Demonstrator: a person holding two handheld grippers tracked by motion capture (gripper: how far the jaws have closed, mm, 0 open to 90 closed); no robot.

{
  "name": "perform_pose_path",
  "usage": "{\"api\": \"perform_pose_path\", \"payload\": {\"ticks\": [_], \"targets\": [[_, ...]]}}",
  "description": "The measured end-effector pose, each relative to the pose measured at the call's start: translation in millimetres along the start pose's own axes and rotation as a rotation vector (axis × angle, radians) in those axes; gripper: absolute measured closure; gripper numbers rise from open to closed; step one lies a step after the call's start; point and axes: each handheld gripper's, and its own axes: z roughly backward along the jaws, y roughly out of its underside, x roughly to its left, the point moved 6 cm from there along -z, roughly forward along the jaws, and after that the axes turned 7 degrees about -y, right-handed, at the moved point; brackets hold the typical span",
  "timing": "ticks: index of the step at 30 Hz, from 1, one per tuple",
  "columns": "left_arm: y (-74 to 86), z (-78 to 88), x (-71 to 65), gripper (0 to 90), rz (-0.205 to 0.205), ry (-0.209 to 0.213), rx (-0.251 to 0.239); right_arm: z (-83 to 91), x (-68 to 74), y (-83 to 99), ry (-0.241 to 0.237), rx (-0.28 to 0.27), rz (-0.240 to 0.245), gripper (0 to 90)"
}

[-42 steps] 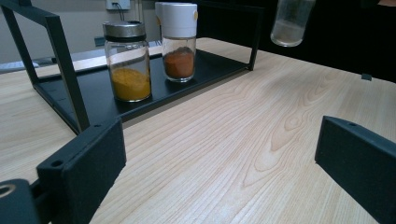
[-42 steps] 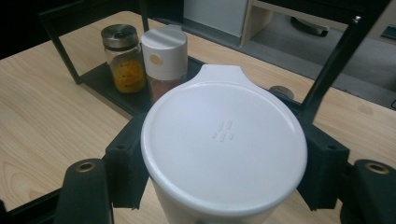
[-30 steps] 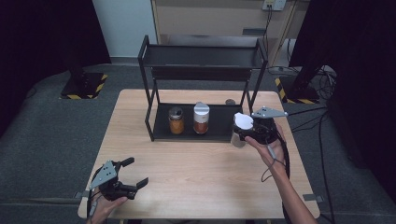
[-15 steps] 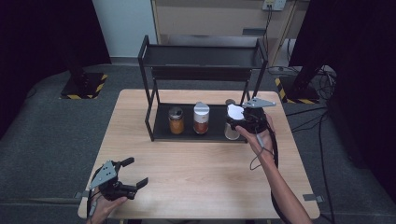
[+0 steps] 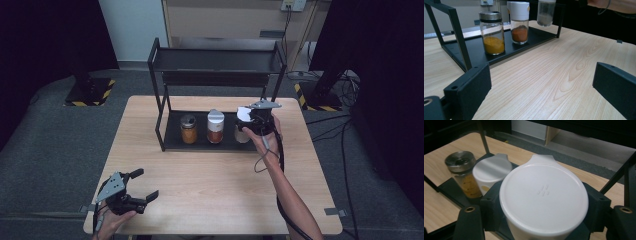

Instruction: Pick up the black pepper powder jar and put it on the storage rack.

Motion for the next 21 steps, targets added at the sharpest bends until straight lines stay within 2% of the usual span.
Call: {"api": "perform_pose_path", "payload": {"ticks": [9, 21], "targets": [[0.1, -0.7, 0.2, 1.0, 0.001, 0.002, 0.002, -19.1, -5.3, 9.1, 0.037, 0.018, 0.0, 30.7], [0.0, -0.8, 0.3, 1.0, -0.001, 0.003, 0.003, -36.2, -9.6, 21.7, 0.039, 0.031, -0.031, 30.7]]}}
